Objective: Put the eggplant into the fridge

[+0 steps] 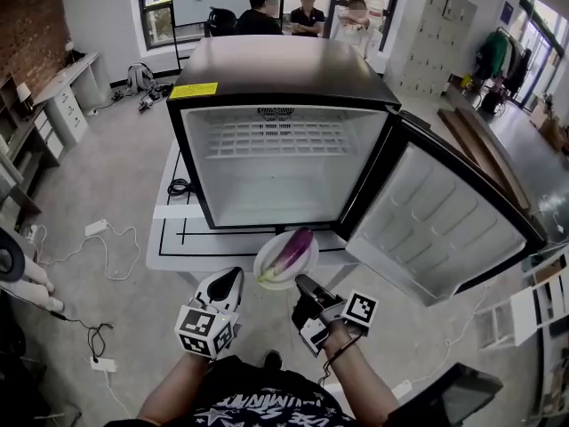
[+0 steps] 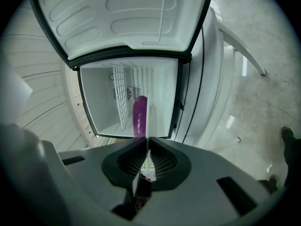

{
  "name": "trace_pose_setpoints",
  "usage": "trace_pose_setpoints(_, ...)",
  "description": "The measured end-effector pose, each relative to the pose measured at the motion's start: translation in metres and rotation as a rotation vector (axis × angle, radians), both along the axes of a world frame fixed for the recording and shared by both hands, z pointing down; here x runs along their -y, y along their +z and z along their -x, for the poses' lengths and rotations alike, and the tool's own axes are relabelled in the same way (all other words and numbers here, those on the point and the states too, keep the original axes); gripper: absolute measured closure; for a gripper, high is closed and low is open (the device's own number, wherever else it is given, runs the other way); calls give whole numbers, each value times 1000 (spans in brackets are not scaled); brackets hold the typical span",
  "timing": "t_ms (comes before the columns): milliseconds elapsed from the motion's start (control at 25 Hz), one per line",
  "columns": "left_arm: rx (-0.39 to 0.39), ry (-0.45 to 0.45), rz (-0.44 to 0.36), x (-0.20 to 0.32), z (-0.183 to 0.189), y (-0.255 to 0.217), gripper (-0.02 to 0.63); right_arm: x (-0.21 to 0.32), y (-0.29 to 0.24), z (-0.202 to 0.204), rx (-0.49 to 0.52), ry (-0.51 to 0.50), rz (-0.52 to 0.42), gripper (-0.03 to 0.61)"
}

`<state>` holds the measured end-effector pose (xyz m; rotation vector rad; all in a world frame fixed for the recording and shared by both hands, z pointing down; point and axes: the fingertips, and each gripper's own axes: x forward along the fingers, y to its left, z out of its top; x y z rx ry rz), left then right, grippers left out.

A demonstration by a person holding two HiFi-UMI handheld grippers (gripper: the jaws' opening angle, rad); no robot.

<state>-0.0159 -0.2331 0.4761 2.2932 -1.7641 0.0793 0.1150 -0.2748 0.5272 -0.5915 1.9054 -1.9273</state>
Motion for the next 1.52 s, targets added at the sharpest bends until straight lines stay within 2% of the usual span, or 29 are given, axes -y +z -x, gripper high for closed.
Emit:
trace_pose_setpoints(240, 14, -49, 19, -4, 0, 5, 604, 6, 0, 12, 10, -78, 4, 555)
trace_pose_setpoints(600, 16, -106, 26, -5, 21, 6, 604, 9, 10, 32, 15, -114, 26, 555)
trace_pose_setpoints(880, 9, -97, 29, 18, 34, 12, 604, 27, 13, 48, 4, -116, 32, 555)
trace_pose_setpoints(1520, -4, -47, 19, 104, 73, 12, 604, 119, 9, 98, -61, -100, -1, 555)
